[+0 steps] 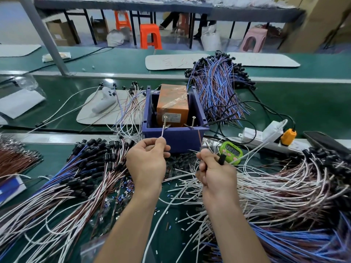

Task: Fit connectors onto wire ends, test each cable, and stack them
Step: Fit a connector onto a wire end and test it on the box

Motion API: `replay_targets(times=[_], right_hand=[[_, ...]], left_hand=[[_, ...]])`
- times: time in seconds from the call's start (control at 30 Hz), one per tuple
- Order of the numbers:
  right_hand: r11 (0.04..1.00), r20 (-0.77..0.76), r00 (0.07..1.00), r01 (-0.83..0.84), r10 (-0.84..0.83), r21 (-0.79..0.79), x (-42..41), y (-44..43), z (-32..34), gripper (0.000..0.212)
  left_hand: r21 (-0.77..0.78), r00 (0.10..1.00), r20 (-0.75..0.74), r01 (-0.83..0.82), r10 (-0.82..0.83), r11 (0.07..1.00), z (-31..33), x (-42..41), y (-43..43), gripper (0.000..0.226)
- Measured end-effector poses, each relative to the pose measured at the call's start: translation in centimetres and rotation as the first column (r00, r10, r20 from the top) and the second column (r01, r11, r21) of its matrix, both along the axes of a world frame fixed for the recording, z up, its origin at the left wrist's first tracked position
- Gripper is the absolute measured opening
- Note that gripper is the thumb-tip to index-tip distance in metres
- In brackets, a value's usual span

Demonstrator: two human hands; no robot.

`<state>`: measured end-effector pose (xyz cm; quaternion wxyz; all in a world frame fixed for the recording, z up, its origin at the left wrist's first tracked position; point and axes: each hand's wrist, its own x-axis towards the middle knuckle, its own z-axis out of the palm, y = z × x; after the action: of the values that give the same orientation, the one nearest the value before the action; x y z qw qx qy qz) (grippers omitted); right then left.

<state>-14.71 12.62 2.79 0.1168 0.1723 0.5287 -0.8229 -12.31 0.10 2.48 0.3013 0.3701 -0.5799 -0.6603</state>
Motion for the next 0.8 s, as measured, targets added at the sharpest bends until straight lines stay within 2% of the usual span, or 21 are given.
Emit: replay_targets(times=[0.17, 0.3, 0.57, 0.8], right_hand=[[0.996, -0.046, 0.998, -0.039, 0.043, 0.083, 0.18, -0.69, -0.25, 0.012], [0.998, -0.075, 0.997, 0.010, -0.005, 0.057, 0.33, -0.61, -0.23, 0.013], [0.996, -0.106, 0.990, 0.090, -0.089, 0.012, 0.23, -0.45, 0.10, 0.025], [0.999, -0.099, 0.994, 0.041, -0.038, 0.029, -0.11, -0.73, 0.32, 0.039]], left_hand=[[-0.016, 1.000, -0.004, 0.005, -0.005, 1.000, -0.04, 0.12, 0.02, 0.013], [-0.017, 1.000, -0.005, 0.008, -0.008, 1.000, 0.00, 0.23, 0.11, 0.014], [0.011, 1.000, -0.027, -0.003, 0.003, 1.000, 0.15, 0.72, -0.15, 0.013], [0.015, 0.999, -0.039, 0.010, -0.009, 1.000, 0.16, 0.29, -0.32, 0.013]])
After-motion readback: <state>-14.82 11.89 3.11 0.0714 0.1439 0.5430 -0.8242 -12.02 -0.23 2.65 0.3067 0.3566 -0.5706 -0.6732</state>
